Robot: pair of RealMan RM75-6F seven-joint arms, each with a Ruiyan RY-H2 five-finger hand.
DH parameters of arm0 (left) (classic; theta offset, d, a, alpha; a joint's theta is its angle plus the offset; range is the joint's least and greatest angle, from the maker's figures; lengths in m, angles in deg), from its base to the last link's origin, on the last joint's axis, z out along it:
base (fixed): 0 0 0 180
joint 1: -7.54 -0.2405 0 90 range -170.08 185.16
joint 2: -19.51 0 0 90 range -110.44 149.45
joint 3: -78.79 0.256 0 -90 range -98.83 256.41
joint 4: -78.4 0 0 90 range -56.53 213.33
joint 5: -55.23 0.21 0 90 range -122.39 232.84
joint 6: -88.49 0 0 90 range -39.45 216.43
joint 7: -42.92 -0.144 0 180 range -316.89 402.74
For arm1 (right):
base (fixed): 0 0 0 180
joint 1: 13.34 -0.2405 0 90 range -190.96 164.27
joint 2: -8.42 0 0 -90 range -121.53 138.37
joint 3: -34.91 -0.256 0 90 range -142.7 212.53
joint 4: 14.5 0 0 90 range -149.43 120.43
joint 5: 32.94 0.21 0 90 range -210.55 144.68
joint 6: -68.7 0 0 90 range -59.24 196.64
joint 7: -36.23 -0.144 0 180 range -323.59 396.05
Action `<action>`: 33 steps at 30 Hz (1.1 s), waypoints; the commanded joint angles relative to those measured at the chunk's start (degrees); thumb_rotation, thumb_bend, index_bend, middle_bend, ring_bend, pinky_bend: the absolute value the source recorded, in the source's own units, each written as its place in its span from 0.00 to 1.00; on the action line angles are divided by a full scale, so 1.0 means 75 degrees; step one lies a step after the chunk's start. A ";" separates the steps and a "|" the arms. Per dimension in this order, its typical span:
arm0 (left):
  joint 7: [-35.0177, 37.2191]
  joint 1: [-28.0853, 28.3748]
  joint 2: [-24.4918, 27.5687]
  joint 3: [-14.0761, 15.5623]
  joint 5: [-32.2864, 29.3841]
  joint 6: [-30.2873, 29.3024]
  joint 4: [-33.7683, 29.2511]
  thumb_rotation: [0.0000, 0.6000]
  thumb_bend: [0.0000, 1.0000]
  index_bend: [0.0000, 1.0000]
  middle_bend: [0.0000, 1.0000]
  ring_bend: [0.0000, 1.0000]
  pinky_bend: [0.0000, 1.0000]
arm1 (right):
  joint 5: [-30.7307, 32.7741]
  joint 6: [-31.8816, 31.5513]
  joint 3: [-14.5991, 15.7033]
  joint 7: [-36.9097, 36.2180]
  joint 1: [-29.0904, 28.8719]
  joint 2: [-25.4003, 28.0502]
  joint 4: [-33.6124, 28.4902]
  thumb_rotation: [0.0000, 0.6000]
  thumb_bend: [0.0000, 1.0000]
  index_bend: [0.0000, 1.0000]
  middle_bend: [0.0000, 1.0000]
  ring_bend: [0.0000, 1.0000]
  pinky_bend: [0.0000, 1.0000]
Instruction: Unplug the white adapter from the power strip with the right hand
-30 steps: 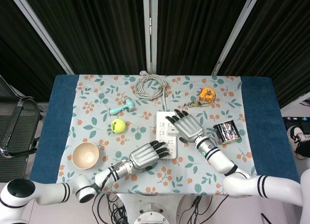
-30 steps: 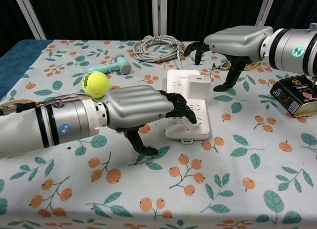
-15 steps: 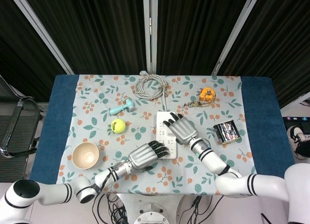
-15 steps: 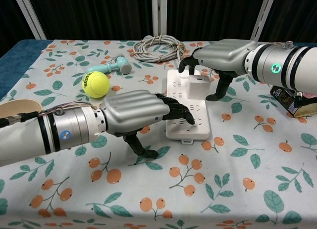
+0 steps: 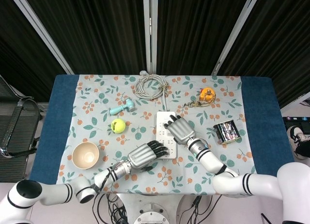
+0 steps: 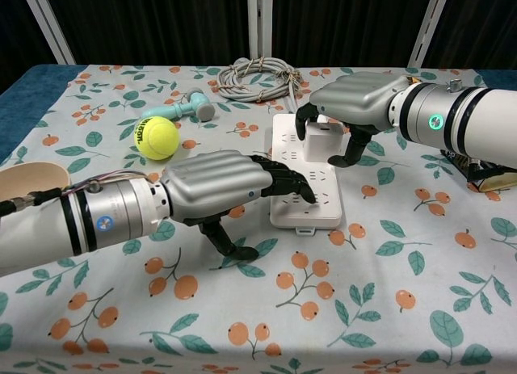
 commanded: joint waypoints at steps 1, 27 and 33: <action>0.0207 -0.0003 -0.0031 0.0036 0.0017 -0.0075 0.0083 1.00 0.24 0.19 0.22 0.11 0.17 | -0.0057 0.0065 -0.0041 -0.0178 -0.0025 -0.0076 0.0126 1.00 0.27 0.41 0.38 0.18 0.29; 0.0554 0.0175 0.0025 0.0134 0.0083 -0.0131 0.0178 1.00 0.24 0.19 0.22 0.11 0.16 | -0.1211 -0.0053 -0.0041 -0.1640 0.0280 -0.0007 0.0409 1.00 0.29 0.80 0.64 0.40 0.43; 0.0495 0.0217 0.0045 0.0116 0.0040 -0.0086 0.0139 1.00 0.24 0.19 0.22 0.11 0.16 | -0.1543 -0.0177 -0.0019 -0.2050 0.0441 -0.0046 0.0579 1.00 0.30 0.86 0.67 0.43 0.45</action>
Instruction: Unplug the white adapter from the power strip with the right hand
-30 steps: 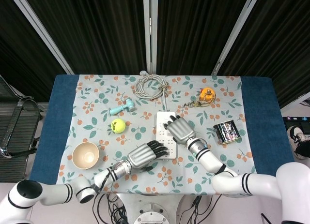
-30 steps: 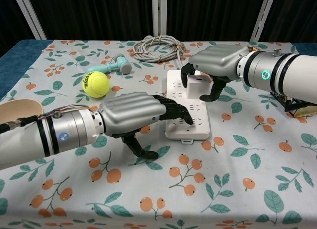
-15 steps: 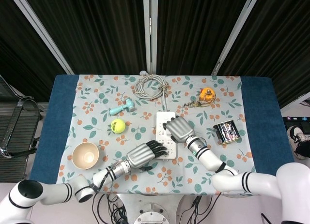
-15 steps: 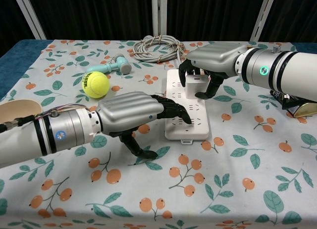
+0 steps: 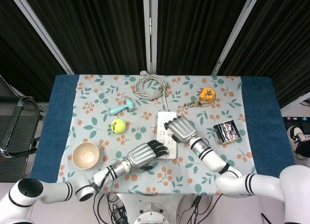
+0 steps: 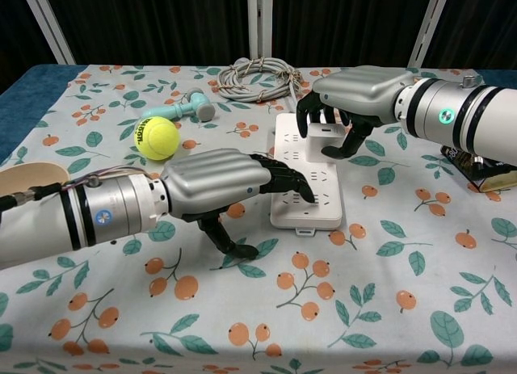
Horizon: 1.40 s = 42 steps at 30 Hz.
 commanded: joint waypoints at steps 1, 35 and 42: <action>-0.0013 0.0015 0.0006 -0.0002 -0.0024 0.0033 -0.0008 1.00 0.24 0.19 0.22 0.11 0.16 | -0.0168 -0.0054 0.0026 -0.0225 0.0103 -0.0024 0.0113 1.00 0.30 0.87 0.67 0.43 0.46; -0.0482 -0.0197 0.0614 -0.0182 -0.0093 -0.0670 -0.0770 1.00 0.23 0.19 0.22 0.11 0.16 | -0.0767 -0.0399 -0.0201 -0.2381 0.1153 0.1767 -0.1123 1.00 0.33 0.85 0.70 0.46 0.48; -0.0842 -0.0596 0.1394 -0.0395 -0.0139 -0.1495 -0.1611 1.00 0.23 0.19 0.22 0.10 0.16 | -0.0206 0.1213 -0.0132 -0.3433 0.0927 0.2261 -0.1360 1.00 0.33 0.78 0.65 0.41 0.41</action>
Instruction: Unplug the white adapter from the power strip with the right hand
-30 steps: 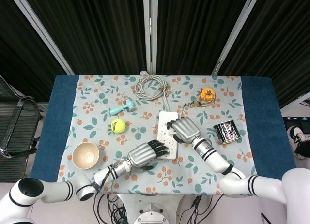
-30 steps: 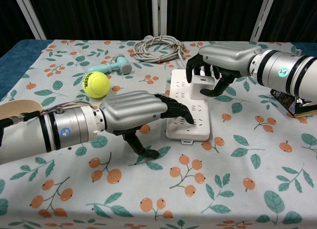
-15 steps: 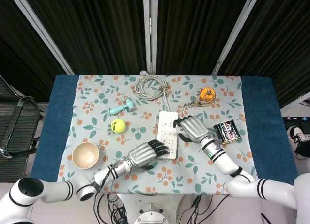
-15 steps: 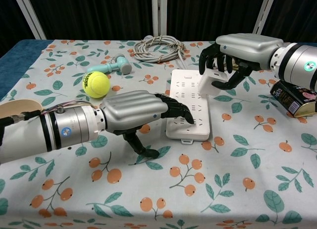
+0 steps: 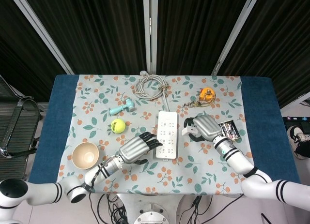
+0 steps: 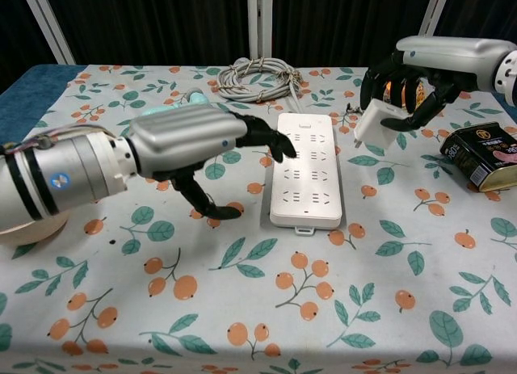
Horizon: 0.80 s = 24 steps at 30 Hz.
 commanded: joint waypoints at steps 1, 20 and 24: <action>-0.0251 -0.0283 0.0461 -0.0148 -0.0083 -0.0427 -0.0446 1.00 0.23 0.19 0.22 0.10 0.16 | 0.0381 0.1021 0.0063 -0.0664 -0.0176 0.0331 -0.0098 1.00 0.33 0.76 0.64 0.39 0.38; 0.0006 -0.1739 0.2185 -0.0580 -0.1371 -0.1652 -0.0803 1.00 0.21 0.17 0.21 0.10 0.14 | 0.0929 0.0494 0.0256 0.0133 -0.0048 0.0871 -0.0206 1.00 0.17 0.00 0.00 0.00 0.00; 0.0162 -0.2325 0.2748 -0.0500 -0.1657 -0.2051 -0.0749 1.00 0.21 0.17 0.21 0.10 0.13 | 0.0195 -0.1216 0.0430 0.0673 0.0731 0.1334 -0.0695 1.00 0.15 0.00 0.03 0.00 0.00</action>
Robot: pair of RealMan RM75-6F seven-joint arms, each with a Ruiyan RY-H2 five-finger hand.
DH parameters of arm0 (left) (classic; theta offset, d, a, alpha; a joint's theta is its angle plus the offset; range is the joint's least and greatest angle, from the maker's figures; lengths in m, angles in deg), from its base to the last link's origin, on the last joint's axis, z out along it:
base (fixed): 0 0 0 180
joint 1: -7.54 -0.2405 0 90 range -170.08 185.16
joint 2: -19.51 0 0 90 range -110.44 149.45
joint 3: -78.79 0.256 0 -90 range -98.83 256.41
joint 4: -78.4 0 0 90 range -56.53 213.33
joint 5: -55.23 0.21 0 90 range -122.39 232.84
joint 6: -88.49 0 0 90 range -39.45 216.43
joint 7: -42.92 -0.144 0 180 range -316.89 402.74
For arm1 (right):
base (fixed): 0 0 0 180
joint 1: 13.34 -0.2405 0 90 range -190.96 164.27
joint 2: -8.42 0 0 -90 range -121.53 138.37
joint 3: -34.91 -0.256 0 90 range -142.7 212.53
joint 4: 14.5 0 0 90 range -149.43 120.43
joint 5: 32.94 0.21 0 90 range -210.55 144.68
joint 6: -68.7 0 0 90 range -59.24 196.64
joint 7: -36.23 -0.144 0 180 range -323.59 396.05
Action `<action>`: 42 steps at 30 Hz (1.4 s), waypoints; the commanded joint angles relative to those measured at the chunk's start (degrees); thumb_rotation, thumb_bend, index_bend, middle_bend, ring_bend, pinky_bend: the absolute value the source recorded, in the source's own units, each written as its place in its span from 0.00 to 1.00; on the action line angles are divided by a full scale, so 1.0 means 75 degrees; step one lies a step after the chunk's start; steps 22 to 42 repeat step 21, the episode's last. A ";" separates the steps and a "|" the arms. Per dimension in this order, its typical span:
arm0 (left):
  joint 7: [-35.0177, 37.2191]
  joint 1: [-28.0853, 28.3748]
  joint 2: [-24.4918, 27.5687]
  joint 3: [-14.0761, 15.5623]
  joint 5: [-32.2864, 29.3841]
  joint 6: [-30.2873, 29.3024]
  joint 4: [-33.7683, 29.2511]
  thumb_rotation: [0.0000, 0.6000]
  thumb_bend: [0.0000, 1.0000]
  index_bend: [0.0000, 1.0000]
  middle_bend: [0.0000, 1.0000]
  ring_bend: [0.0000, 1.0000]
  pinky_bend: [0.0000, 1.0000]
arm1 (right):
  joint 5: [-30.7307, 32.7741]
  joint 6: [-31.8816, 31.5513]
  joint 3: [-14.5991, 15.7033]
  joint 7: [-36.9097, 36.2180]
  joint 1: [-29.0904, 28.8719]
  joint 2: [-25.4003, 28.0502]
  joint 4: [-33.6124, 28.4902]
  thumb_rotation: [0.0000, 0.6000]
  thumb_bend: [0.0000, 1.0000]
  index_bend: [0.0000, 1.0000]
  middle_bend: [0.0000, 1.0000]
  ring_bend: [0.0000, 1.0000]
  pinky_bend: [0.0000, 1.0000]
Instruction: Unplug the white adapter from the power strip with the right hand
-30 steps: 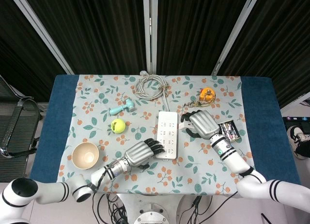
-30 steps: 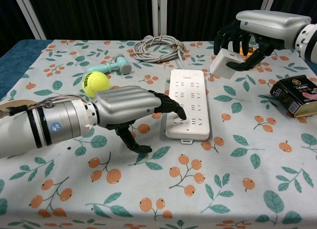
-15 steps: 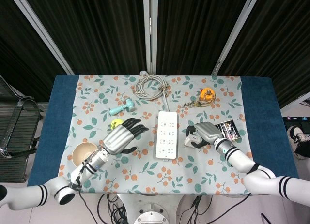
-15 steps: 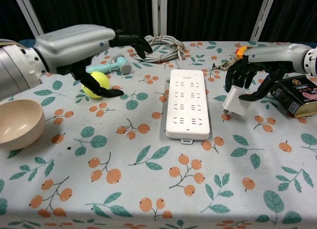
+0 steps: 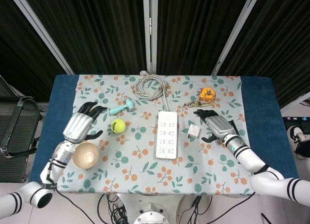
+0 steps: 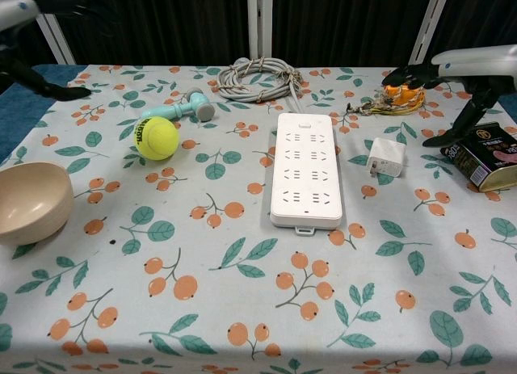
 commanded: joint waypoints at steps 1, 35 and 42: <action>0.0189 -0.0561 0.0553 0.0098 -0.0295 -0.0387 0.0052 1.00 0.21 0.17 0.21 0.10 0.11 | -0.0874 -0.2057 0.0216 0.0677 0.1005 0.0591 -0.0584 1.00 0.15 0.00 0.04 0.00 0.00; -0.0092 -0.3165 0.1550 0.0889 -0.0128 -0.2516 -0.0941 1.00 0.21 0.17 0.20 0.07 0.07 | -0.3187 -0.6702 0.1253 -0.1175 0.4722 0.0947 0.0252 1.00 0.16 0.00 0.07 0.00 0.00; -0.0092 -0.3165 0.1550 0.0889 -0.0128 -0.2516 -0.0941 1.00 0.21 0.17 0.20 0.07 0.07 | -0.3187 -0.6702 0.1253 -0.1175 0.4722 0.0947 0.0252 1.00 0.16 0.00 0.07 0.00 0.00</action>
